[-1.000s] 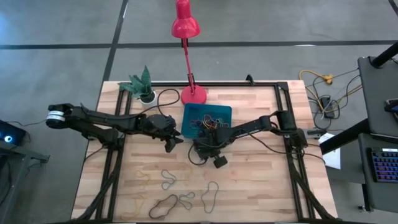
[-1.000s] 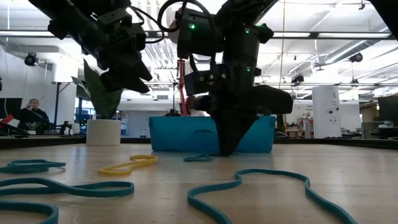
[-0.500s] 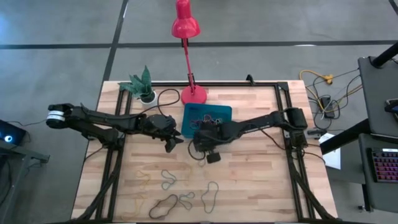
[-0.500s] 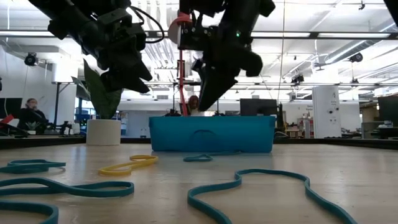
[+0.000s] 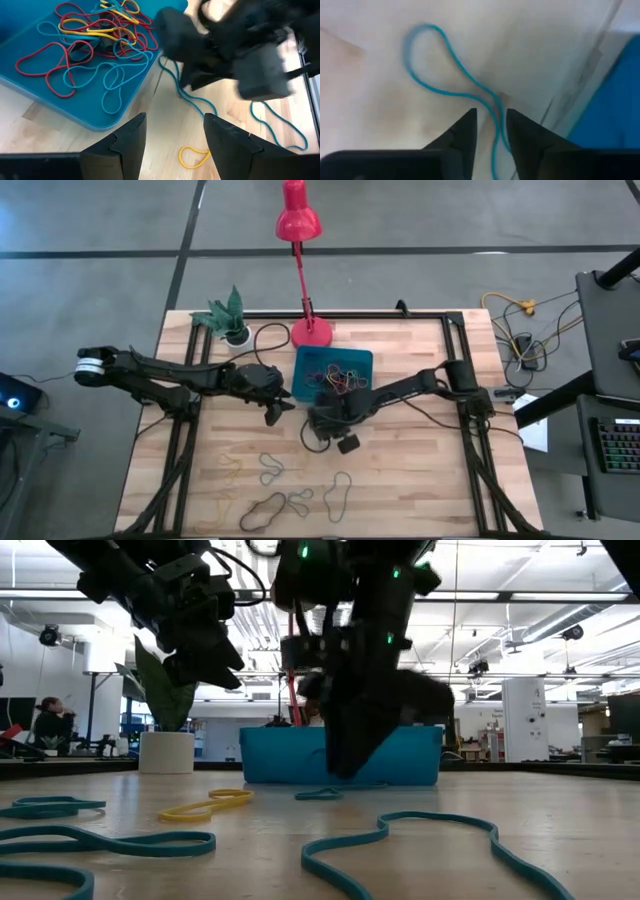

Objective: Pick and place rubber bands into bin
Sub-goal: Put the blue rubber band into the blue bin

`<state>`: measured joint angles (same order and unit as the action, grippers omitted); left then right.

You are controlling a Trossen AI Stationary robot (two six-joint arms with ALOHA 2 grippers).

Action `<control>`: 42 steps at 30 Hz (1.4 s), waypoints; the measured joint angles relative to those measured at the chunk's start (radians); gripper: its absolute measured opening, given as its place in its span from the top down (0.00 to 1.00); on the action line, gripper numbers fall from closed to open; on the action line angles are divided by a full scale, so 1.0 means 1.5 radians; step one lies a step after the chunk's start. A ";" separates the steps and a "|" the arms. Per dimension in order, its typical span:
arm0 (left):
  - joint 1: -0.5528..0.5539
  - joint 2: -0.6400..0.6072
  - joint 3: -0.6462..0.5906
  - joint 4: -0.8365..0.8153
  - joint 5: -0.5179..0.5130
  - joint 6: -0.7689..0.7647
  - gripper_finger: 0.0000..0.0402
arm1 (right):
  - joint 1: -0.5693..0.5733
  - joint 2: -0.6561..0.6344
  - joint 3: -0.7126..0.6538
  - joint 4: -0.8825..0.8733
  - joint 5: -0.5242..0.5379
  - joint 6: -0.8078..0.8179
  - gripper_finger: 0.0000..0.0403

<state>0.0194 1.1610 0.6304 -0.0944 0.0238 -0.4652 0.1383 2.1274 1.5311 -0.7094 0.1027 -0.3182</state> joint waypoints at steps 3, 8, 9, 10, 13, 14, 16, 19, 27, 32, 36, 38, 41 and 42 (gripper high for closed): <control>0.000 0.000 0.000 -0.001 0.000 0.000 0.55 | -0.005 0.009 0.000 0.005 0.004 -0.020 0.69; 0.000 0.000 0.000 0.000 0.000 0.000 0.55 | -0.014 0.020 0.002 0.013 -0.010 -0.022 0.64; 0.000 0.000 0.000 0.000 0.000 0.000 0.55 | -0.016 0.021 0.002 0.009 -0.022 -0.022 0.64; 0.000 0.000 0.000 0.000 0.000 0.000 0.55 | -0.019 0.022 0.002 0.006 -0.038 -0.024 0.64; 0.000 0.000 0.000 0.000 0.000 0.000 0.55 | -0.021 0.025 0.003 0.003 -0.052 -0.025 0.68; 0.000 0.000 0.000 -0.001 0.000 0.001 0.55 | -0.021 0.026 0.003 0.002 -0.049 -0.025 0.69; 0.000 0.000 0.000 -0.001 0.000 0.001 0.55 | -0.023 0.029 0.003 -0.003 -0.052 -0.027 0.74; 0.000 0.000 0.000 -0.001 0.000 0.001 0.55 | -0.023 0.035 0.003 -0.007 -0.055 -0.029 0.82; 0.000 0.000 0.000 -0.001 0.000 0.001 0.55 | -0.024 0.047 0.004 -0.025 -0.089 -0.017 0.97; 0.000 0.000 0.000 -0.001 0.000 0.001 0.55 | -0.024 0.040 0.004 -0.031 -0.093 0.021 0.98; 0.000 0.000 0.000 -0.001 0.000 0.001 0.55 | -0.024 0.026 0.024 -0.052 -0.102 0.067 0.98; 0.000 0.000 0.000 -0.001 0.000 0.001 0.55 | -0.022 0.015 0.036 -0.067 -0.105 0.080 0.98; 0.000 0.000 0.000 0.000 0.000 0.002 0.55 | -0.021 -0.016 0.066 -0.059 -0.095 0.099 0.98; 0.000 0.000 0.000 0.000 0.000 0.002 0.55 | -0.021 -0.028 0.077 -0.065 -0.083 0.102 0.98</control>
<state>0.0196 1.1610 0.6304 -0.0945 0.0238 -0.4625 0.1062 2.0847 1.6461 -0.8066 -0.0221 -0.1647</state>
